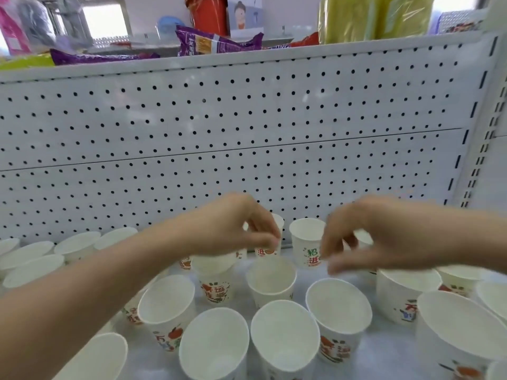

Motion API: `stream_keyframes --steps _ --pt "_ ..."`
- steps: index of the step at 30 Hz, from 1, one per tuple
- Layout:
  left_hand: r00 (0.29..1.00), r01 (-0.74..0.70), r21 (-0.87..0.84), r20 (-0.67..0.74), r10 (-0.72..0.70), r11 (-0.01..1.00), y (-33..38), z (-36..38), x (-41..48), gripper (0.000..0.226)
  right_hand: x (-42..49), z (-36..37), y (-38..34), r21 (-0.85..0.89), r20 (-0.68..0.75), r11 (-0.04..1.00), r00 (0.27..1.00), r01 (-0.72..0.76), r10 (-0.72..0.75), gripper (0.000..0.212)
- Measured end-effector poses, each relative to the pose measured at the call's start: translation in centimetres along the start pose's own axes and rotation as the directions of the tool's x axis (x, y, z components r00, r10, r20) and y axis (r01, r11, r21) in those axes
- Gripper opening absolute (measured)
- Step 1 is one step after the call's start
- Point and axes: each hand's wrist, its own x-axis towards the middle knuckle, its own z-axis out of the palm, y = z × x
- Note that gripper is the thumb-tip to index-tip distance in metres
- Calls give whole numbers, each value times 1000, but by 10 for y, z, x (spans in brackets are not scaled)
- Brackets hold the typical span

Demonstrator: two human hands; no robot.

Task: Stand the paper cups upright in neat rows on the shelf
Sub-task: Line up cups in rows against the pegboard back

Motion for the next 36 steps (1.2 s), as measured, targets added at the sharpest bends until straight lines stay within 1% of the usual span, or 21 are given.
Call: stream_keyframes --steps 1,2,3,5,6,10,12,14,20,28,30,32,33,34,35,36 --pt "998 26 32 -64 -24 999 -6 -4 8 9 9 -4 9 -25 -80 999 996 -31 29 26" --pt "993 68 99 -104 -58 993 -13 -6 16 10 19 -5 18 -90 -128 994 990 -68 56 20" --pt "989 116 180 -113 -96 977 -20 -5 22 12 29 -2 26 -173 -141 980 987 -98 74 18" --pt "983 182 313 -82 -164 932 -31 4 34 18 44 10 41 -303 -94 948 993 -100 75 21" --pt "981 195 358 -66 -184 913 -35 9 39 19 49 18 47 -335 -61 938 995 -91 74 22" --pt "983 183 466 -67 -171 866 -39 20 54 15 57 33 63 -354 -41 933 998 -65 54 15" --pt "987 159 468 -78 -139 869 -38 22 59 15 58 35 68 -381 -41 923 998 -50 37 13" --pt "988 153 429 -95 -124 890 -35 25 64 14 58 34 72 -415 -44 909 999 -47 31 13" --pt "989 146 325 -84 -125 934 -24 35 75 13 62 31 76 -449 -1 888 994 -95 106 13" --pt "986 165 340 -87 -144 926 -22 38 79 14 66 36 76 -456 -36 879 990 -138 136 10" --pt "985 172 338 -91 -150 925 -19 36 75 20 66 36 74 -456 -54 875 986 -163 156 9" --pt "983 167 319 -122 -134 933 -14 31 67 34 61 33 69 -436 -93 880 982 -188 164 29" --pt "984 151 292 -140 -114 945 -11 28 60 40 56 29 64 -385 -124 902 979 -196 160 38" --pt "986 123 245 -144 -89 962 -8 25 50 46 48 24 59 -291 -146 938 978 -187 150 43" --pt "990 88 184 -122 -67 979 -6 21 38 50 39 19 53 -158 -134 975 981 -159 139 47" --pt "996 58 121 -74 -50 991 -4 18 25 55 28 14 45 -13 -87 993 990 -116 115 51"
